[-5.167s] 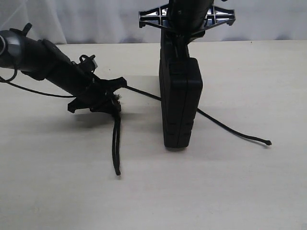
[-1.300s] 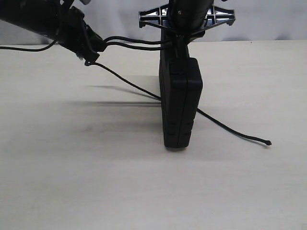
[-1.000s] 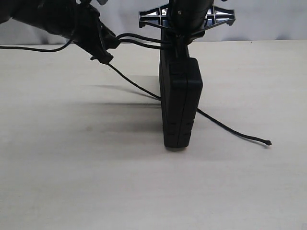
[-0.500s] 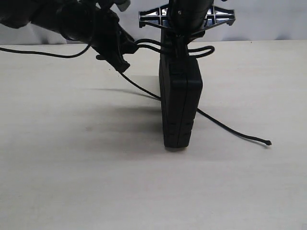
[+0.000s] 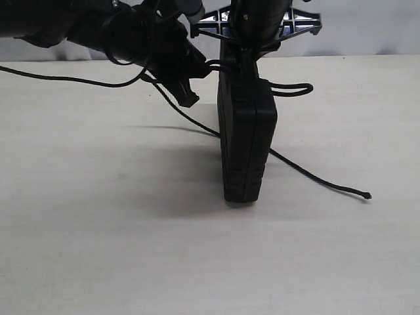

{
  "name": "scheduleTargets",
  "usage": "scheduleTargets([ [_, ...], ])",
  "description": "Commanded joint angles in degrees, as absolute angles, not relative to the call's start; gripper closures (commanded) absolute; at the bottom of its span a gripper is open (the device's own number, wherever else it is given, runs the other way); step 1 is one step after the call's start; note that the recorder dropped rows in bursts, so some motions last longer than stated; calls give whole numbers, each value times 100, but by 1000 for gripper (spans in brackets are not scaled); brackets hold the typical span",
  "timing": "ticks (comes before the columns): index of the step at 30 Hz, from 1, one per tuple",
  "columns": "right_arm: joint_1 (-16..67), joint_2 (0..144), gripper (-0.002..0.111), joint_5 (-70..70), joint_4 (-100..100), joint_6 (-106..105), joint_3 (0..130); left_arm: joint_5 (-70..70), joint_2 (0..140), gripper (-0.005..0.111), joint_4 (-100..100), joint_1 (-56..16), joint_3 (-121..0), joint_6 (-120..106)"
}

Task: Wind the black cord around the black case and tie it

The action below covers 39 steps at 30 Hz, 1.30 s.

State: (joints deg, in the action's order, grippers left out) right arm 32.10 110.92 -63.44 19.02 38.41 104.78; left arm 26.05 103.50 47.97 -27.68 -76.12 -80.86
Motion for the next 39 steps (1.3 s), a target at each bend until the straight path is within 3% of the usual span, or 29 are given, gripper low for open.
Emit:
scheduleTargets([
  [1,3197,11034,104,-6277,1982,3823,10524,2547,10357,107,5107,-2845,-7615,-8096],
  [14,3197,11034,104,-6277,1982,3823,10524,2531,10357,105,5569,-2835,-7615,-8093],
  [16,3197,11034,104,-6277,1982,3823,10524,2531,10357,97,5293,-2835,-7615,-8093],
  [21,3197,11034,104,-6277,1982,3823,10524,2555,10357,64,4867,-2835,-7615,-8068],
  [25,3197,11034,104,-6277,1982,3823,10524,2507,10357,51,4867,-2835,-7615,-8068],
  [39,3197,11034,104,-6277,1982,3823,10524,3129,10357,49,2531,-2636,-7615,-6848],
])
